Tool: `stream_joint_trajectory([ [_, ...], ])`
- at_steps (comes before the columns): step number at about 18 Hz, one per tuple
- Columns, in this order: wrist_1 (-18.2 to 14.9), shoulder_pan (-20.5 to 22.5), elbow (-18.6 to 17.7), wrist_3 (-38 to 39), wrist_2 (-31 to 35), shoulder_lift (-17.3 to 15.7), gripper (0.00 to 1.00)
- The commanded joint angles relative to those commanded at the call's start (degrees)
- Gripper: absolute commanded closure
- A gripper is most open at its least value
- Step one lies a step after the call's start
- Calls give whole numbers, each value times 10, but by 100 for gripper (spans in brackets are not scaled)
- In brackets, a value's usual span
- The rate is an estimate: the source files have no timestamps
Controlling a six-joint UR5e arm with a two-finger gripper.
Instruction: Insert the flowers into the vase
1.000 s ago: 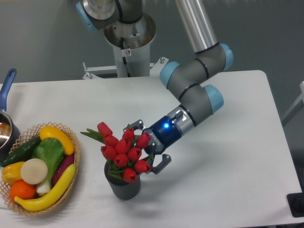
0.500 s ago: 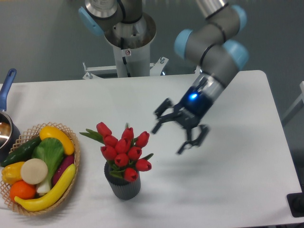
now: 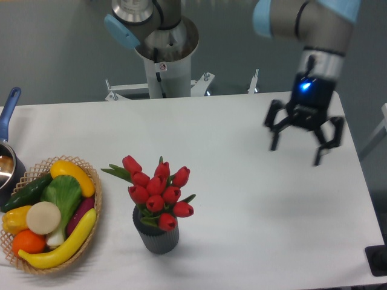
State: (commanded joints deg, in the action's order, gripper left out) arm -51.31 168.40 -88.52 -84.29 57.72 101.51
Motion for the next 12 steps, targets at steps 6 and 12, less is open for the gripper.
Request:
stream_joint_trajectory([
  [6, -119, 41, 19, -181, 67, -28, 0],
  [12, -174, 91, 14, -309, 70, -48, 0],
])
